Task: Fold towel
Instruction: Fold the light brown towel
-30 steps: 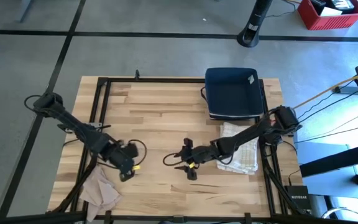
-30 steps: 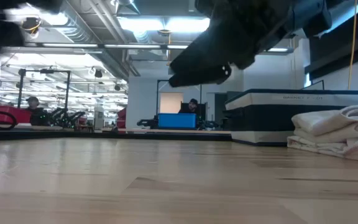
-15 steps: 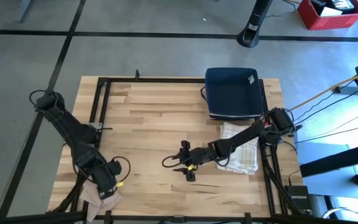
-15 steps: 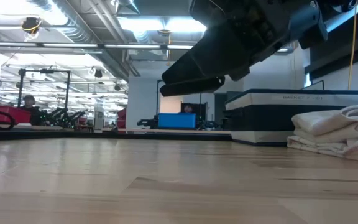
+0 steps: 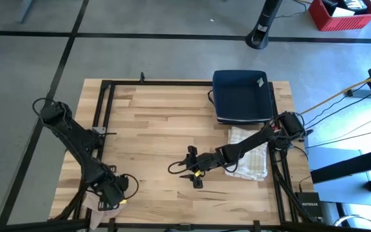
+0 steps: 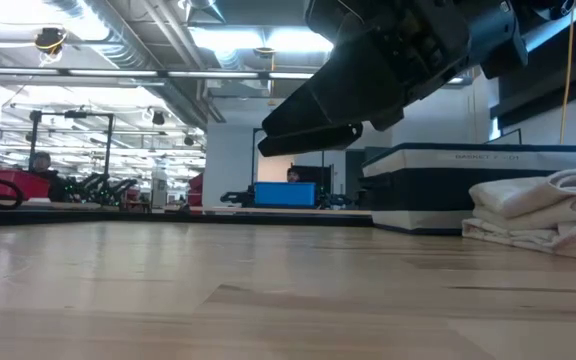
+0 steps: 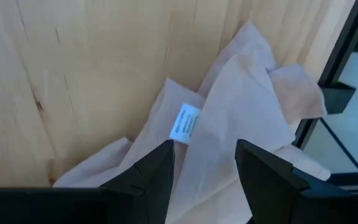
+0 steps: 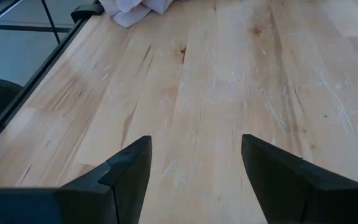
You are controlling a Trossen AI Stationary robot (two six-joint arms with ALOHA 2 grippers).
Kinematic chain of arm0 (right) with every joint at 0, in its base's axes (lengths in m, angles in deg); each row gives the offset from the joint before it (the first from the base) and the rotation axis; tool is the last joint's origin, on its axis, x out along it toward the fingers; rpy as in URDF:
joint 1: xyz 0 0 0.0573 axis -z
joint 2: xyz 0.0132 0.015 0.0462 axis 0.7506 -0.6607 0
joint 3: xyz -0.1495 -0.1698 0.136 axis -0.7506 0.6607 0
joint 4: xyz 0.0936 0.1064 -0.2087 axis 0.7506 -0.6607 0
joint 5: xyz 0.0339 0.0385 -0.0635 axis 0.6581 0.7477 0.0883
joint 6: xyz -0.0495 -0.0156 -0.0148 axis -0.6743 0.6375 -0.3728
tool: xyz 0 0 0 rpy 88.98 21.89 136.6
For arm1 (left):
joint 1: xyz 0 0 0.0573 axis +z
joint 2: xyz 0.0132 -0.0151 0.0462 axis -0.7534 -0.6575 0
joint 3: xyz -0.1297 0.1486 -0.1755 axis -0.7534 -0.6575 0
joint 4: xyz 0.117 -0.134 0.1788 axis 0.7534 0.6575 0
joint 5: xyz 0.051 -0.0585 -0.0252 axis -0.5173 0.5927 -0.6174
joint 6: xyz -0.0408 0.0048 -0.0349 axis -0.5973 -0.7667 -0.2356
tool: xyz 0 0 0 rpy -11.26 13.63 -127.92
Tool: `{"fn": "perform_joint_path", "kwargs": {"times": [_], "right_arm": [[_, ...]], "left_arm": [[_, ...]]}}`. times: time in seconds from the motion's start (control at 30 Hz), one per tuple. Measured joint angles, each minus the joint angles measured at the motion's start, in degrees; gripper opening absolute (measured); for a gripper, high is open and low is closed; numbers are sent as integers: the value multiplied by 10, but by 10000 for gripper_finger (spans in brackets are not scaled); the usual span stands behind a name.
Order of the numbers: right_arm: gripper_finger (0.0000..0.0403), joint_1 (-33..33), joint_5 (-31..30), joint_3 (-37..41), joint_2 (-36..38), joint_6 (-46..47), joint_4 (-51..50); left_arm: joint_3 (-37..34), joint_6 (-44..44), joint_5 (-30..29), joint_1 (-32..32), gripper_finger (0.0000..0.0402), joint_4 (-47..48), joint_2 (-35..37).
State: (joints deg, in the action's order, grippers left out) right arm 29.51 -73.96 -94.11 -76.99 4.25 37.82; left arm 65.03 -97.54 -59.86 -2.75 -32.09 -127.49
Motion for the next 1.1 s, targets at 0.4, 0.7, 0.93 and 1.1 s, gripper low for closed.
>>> {"fn": "perform_joint_path", "kwargs": {"times": [0.4,0.7,0.93,1.1], "right_arm": [[248,0,0,0,0,0,-1],[248,0,-9,0,7,-3,-74],[248,0,-85,0,70,-32,-145],[248,10,-126,0,135,-83,-183]], "left_arm": [[0,28,22,1,66,-8,-3],[2,2,-2,70,5,-9,14],[46,132,-131,184,2,7,81],[73,278,-248,271,4,-9,136]]}}
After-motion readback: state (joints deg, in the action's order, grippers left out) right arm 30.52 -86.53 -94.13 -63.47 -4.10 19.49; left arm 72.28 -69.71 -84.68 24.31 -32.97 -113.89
